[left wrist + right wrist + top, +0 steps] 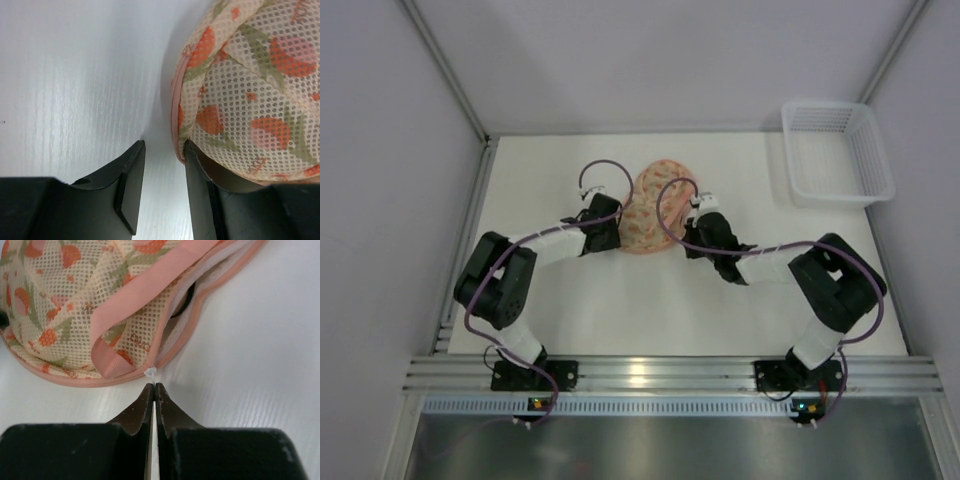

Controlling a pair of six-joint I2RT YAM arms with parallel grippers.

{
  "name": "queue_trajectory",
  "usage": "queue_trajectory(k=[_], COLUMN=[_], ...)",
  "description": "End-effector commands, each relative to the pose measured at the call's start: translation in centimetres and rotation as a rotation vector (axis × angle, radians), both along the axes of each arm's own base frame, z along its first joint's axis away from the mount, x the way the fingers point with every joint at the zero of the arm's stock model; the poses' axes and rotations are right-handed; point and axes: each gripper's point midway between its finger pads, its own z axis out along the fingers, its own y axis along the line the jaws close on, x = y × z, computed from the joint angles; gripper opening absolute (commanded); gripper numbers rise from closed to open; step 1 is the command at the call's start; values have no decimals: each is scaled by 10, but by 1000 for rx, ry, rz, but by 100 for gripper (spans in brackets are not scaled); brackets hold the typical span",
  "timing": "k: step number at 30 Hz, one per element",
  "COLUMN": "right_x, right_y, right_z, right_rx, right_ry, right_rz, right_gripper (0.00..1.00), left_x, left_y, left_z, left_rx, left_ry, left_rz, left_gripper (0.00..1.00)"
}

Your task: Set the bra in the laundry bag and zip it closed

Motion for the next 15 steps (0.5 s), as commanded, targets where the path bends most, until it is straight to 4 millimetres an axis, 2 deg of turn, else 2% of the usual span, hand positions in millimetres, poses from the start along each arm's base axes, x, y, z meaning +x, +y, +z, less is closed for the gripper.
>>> queue_trajectory(k=[1,4,7,8,9,12,15], right_x=[-7,-17,-25,-28,-28,-29,-29], right_y=[-3,13,33,41,47,64,79], right_z=[-13,-23,-25,-24,-22,-14,-8], right_rx=[-43,6,32,41,59,123,197], right_ry=[11,42,65,68,76,81,104], right_rz=[-53,-47,-43,-32,-50,-60,-94], right_gripper=[0,0,0,0,0,0,0], left_x=[-20,-5,7,8,8,4,-7], left_y=[30,23,14,11,8,-5,-19], left_z=[-28,-12,26,38,63,104,119], left_rx=[147,125,84,61,30,-24,-72], left_ry=[143,87,-6,-29,-89,-187,-220], left_rz=[-2,-20,-49,-62,-76,-121,-141], left_gripper=[43,42,42,42,42,43,44])
